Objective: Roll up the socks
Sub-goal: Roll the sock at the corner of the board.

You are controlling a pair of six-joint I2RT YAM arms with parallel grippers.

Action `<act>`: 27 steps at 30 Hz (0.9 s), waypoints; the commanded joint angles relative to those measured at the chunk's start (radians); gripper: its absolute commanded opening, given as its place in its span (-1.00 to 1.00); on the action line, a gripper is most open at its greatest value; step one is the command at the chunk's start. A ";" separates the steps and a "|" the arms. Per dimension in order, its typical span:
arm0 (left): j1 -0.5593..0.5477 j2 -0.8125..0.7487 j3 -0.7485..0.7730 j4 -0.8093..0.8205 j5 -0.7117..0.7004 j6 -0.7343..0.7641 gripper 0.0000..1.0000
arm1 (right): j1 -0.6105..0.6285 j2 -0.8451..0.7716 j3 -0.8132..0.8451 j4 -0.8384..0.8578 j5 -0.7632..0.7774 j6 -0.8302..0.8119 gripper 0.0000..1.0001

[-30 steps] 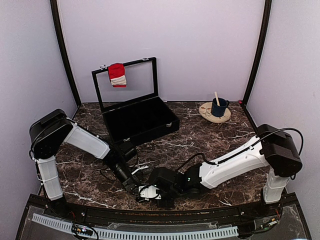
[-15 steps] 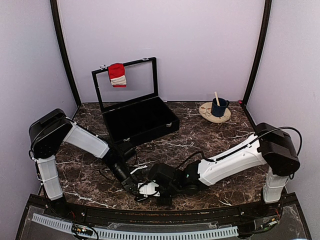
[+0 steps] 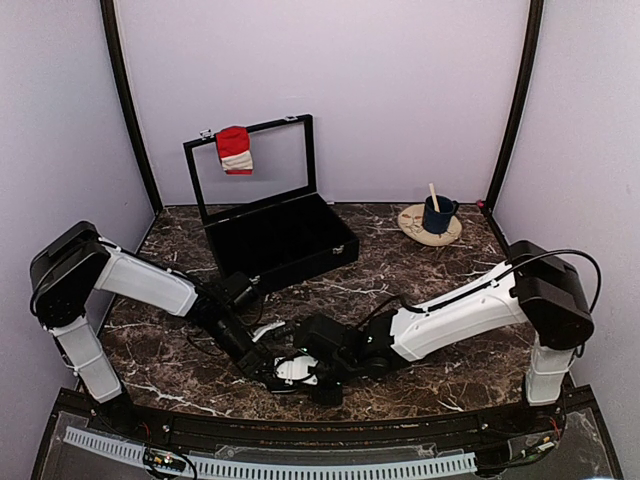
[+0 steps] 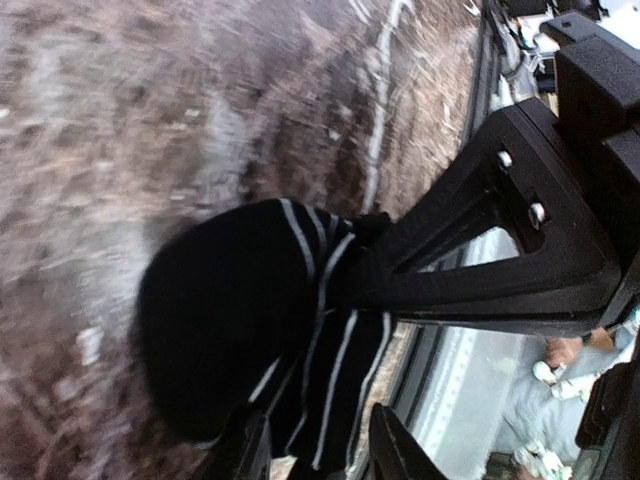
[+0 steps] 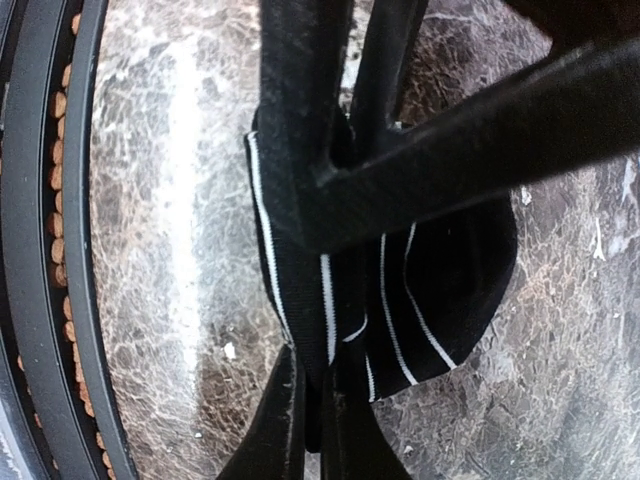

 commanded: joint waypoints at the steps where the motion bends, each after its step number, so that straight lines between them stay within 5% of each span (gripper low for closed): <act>1: 0.011 -0.073 -0.053 0.045 -0.155 -0.058 -0.26 | -0.013 0.058 0.016 -0.142 -0.048 0.049 -1.00; 27: -0.059 -0.554 -0.212 0.129 -0.777 -0.355 -0.21 | -0.138 0.208 0.286 -0.459 -0.412 0.163 -1.00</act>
